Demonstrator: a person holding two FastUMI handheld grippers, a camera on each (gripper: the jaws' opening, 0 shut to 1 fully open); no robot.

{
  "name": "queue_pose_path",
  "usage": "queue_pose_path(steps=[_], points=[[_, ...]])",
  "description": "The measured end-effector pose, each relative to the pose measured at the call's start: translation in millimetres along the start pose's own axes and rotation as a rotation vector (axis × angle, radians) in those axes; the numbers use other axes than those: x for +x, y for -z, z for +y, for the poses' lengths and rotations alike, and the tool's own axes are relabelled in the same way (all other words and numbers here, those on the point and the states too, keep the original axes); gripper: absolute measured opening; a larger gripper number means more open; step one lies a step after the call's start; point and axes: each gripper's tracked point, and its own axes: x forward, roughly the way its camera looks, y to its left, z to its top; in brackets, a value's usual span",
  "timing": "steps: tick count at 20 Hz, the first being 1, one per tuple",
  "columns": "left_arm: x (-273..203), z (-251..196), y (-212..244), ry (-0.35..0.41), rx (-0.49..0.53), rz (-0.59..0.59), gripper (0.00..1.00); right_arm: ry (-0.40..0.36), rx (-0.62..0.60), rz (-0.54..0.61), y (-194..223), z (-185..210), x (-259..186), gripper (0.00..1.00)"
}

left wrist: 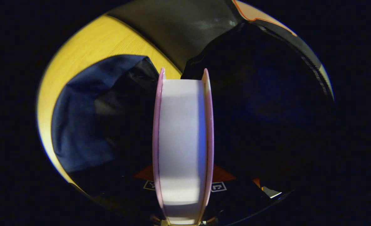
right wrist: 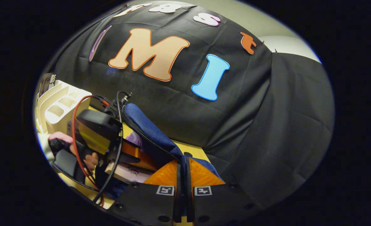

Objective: Open the schoolbag, grab two books from the bookshelf and put them into the schoolbag.

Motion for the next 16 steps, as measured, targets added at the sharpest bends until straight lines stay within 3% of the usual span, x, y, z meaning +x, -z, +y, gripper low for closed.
queue_pose_path(steps=[2, 7, 9, 11, 12, 13, 16], points=[[10, 3, 4, 0.014, -0.028, 0.019, 0.39, -0.001, -0.008, 0.002, 2, 0, -1, 0.07], [18, 20, 1, -0.065, -0.006, 0.015, 0.41, 0.016, -0.009, 0.02, 5, -4, 4, 0.11], [5, 39, 0, -0.154, 0.051, 0.017, 0.54, 0.027, -0.018, 0.035, 8, -7, 6, 0.09], [-13, 42, -6, -0.197, 0.078, 0.009, 0.67, 0.034, -0.011, 0.049, 12, -8, 7, 0.09], [-25, 42, -7, -0.202, 0.085, 0.009, 0.82, 0.036, -0.014, 0.052, 12, -8, 7, 0.09], [-34, 36, -9, -0.213, 0.092, 0.008, 0.87, 0.036, -0.021, 0.053, 12, -7, 7, 0.11], [-67, 34, -10, -0.274, 0.127, 0.015, 0.88, 0.034, -0.04, 0.06, 14, -6, 6, 0.11]])
